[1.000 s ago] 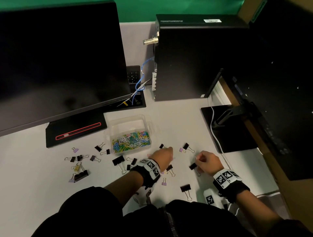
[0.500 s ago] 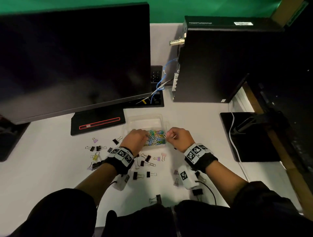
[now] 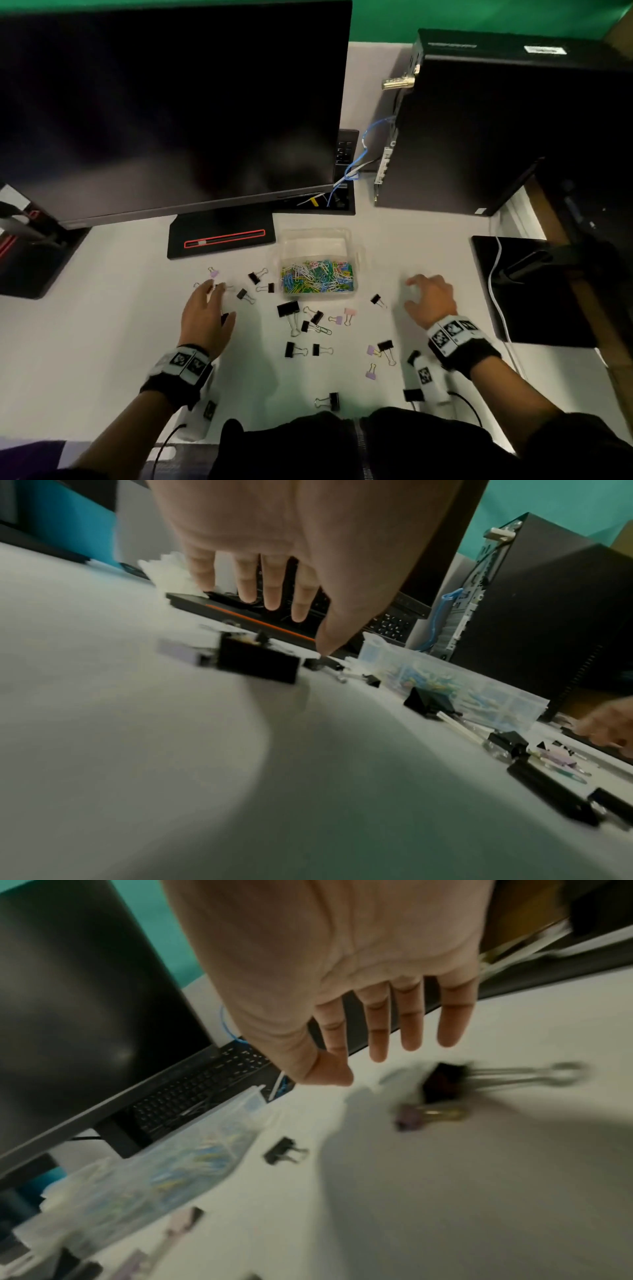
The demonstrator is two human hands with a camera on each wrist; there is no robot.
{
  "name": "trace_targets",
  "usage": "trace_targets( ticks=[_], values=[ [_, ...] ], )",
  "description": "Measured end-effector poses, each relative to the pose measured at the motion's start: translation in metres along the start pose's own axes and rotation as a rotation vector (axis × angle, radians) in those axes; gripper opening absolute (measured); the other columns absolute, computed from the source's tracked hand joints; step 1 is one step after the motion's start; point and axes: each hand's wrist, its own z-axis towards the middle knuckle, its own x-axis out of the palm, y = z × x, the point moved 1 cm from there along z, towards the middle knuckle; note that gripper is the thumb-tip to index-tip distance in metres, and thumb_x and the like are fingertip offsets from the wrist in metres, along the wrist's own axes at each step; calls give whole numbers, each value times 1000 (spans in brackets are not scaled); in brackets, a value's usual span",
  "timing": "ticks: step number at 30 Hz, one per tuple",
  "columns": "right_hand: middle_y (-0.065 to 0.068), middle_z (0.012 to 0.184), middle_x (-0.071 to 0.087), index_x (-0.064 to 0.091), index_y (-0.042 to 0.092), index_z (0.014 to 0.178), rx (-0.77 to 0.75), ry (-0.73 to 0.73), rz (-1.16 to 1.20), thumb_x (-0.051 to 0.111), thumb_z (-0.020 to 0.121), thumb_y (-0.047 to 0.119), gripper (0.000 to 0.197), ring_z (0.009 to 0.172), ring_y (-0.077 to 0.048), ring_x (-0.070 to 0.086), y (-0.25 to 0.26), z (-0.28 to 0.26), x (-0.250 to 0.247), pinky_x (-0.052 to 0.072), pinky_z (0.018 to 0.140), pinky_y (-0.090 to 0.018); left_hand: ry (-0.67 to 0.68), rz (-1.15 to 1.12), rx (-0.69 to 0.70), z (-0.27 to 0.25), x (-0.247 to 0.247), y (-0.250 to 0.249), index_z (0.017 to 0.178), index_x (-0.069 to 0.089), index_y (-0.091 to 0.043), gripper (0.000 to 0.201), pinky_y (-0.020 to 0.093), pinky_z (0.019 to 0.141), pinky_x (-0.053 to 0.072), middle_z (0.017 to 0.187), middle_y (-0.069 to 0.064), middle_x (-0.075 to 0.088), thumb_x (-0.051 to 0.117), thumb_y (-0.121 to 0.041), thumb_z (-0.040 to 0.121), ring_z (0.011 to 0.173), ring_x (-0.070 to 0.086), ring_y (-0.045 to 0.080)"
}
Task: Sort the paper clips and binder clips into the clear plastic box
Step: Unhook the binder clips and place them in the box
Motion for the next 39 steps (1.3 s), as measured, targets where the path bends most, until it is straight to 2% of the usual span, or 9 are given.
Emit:
trace_targets(
  ticks=[8, 11, 13, 19, 23, 27, 30, 33, 39],
  values=[
    [-11, 126, 36, 50, 22, 128, -134, 53, 70, 61, 80, 14, 50, 107, -30, 52, -18, -32, 25, 42, 91, -28, 401, 200, 141, -33, 22, 20, 146, -1, -37, 73, 57, 117, 11, 152, 0, -28, 38, -57, 88, 146, -9, 32],
    [-9, 121, 36, 51, 19, 126, -228, 97, 95, 62, 81, 12, 47, 102, -28, 54, -1, -39, 40, 40, 85, -21, 486, 319, 213, -39, 27, 3, 139, -17, -49, 82, 62, 113, 5, 144, -4, -39, 2, -83, 66, 136, -25, 29],
    [-7, 122, 35, 51, 19, 127, -283, 148, 82, 62, 81, 16, 47, 103, -25, 54, 13, -44, 48, 39, 85, -19, 529, 350, 269, -43, 31, -10, 130, -27, -54, 80, 66, 110, 0, 142, -7, -40, -10, -82, 57, 131, -29, 31],
    [-6, 125, 36, 56, 26, 122, -479, 296, 127, 68, 78, 25, 45, 116, -15, 44, 39, -55, 59, 35, 100, -22, 636, 330, 349, -48, 42, -32, 134, -24, -52, 82, 73, 105, -6, 142, -19, -35, -9, -79, 59, 126, -37, 33],
    [-1, 119, 40, 57, 25, 122, -455, 311, 128, 69, 78, 17, 46, 106, -7, 43, 32, -52, 46, 34, 95, -16, 585, 273, 341, -45, 35, -32, 140, -17, -46, 88, 66, 109, -6, 144, -19, -28, -5, -80, 60, 131, -32, 27],
    [-3, 105, 49, 59, 24, 117, -336, 247, 94, 76, 71, 22, 49, 99, -16, 54, 3, -49, 23, 42, 87, -23, 390, 167, 317, -46, 25, -20, 145, 17, -33, 82, 59, 116, 10, 157, -3, 13, 17, -72, 72, 146, 8, 29],
    [-1, 95, 50, 57, 25, 101, -247, 260, 8, 80, 66, 31, 41, 75, -8, 49, -21, -55, 8, 40, 73, -23, 234, 89, 391, -45, 22, -25, 125, 48, -27, 51, 52, 90, 49, 120, 7, 58, 40, -48, 79, 111, 54, 30],
    [0, 88, 59, 53, 27, 82, -189, 336, -81, 82, 59, 38, 39, 73, -11, 53, -37, -67, 4, 43, 66, -24, 143, 58, 546, -43, 29, -49, 111, 60, -24, 31, 42, 71, 54, 97, 4, 64, 52, -31, 82, 86, 60, 26],
    [9, 76, 51, 51, 27, 77, -186, 410, -46, 84, 55, 23, 40, 69, -6, 49, -44, -90, 17, 36, 59, -14, 284, 73, 636, -30, 45, -110, 127, 54, -17, 35, 39, 92, 42, 115, 8, 58, 46, -25, 94, 108, 50, 27]
  ],
)
